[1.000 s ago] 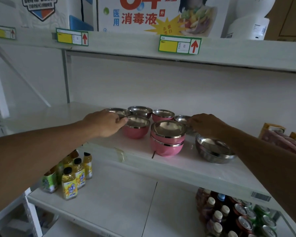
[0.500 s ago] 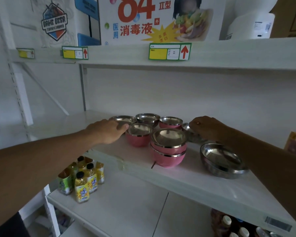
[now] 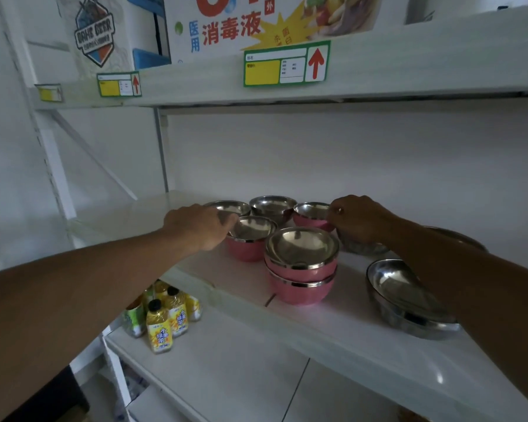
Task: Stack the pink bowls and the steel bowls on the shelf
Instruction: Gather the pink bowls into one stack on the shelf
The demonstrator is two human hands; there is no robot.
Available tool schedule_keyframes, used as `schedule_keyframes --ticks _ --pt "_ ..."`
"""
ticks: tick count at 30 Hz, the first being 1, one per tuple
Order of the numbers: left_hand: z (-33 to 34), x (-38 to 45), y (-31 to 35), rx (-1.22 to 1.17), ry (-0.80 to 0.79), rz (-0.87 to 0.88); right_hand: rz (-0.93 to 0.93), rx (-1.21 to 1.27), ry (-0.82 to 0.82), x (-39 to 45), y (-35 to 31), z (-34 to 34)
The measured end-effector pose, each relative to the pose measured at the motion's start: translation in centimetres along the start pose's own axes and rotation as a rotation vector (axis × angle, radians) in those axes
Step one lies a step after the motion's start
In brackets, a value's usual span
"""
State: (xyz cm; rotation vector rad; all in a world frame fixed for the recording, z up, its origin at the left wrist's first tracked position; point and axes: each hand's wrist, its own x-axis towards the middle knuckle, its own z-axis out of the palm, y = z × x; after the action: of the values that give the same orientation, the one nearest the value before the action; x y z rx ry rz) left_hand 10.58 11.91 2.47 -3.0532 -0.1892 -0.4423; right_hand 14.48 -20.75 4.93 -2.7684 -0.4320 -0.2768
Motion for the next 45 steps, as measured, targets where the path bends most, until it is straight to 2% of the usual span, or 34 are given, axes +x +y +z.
schedule_keyframes --ticks 3,8,11,15,18,22,27,30,35,39,45 --pt "0.3 0.5 -0.5 -0.079 -0.059 -0.064 0.026 0.030 0.037 0.9 -0.4 0.1" --pt "1.4 2.3 -0.5 -0.542 -0.380 -0.213 0.073 0.012 0.002 2.9 -0.7 0.3" --pt "2.8 3.6 0.6 -0.697 -0.477 -0.234 0.090 0.021 0.009 4.2 -0.7 0.4" --pt "3.8 4.5 2.2 -0.824 -0.400 -0.246 0.085 -0.035 -0.041 6.4 0.7 0.0" --pt "3.1 5.8 2.8 -0.839 -0.328 -0.281 0.099 0.003 0.015 8.1 1.7 -0.3" --pt "1.6 7.5 2.9 -0.828 -0.325 -0.263 0.169 -0.026 0.042 10.7 3.5 0.1" --pt "1.5 8.0 2.6 -0.948 -0.351 -0.275 0.254 -0.285 -0.135 15.0 6.6 2.7" --pt "1.2 7.3 2.1 -0.987 -0.340 -0.321 0.272 -0.271 -0.200 17.0 7.6 4.4" --pt "0.4 5.5 0.8 -1.007 -0.301 -0.358 0.214 -0.133 -0.220 18.5 7.5 5.6" --pt "-0.9 4.6 -0.2 -0.978 -0.267 -0.362 0.194 -0.043 -0.104 18.3 7.0 4.1" --pt "-3.9 4.0 -0.4 -1.030 -0.204 -0.348 0.348 0.281 0.099 14.4 6.2 0.8"
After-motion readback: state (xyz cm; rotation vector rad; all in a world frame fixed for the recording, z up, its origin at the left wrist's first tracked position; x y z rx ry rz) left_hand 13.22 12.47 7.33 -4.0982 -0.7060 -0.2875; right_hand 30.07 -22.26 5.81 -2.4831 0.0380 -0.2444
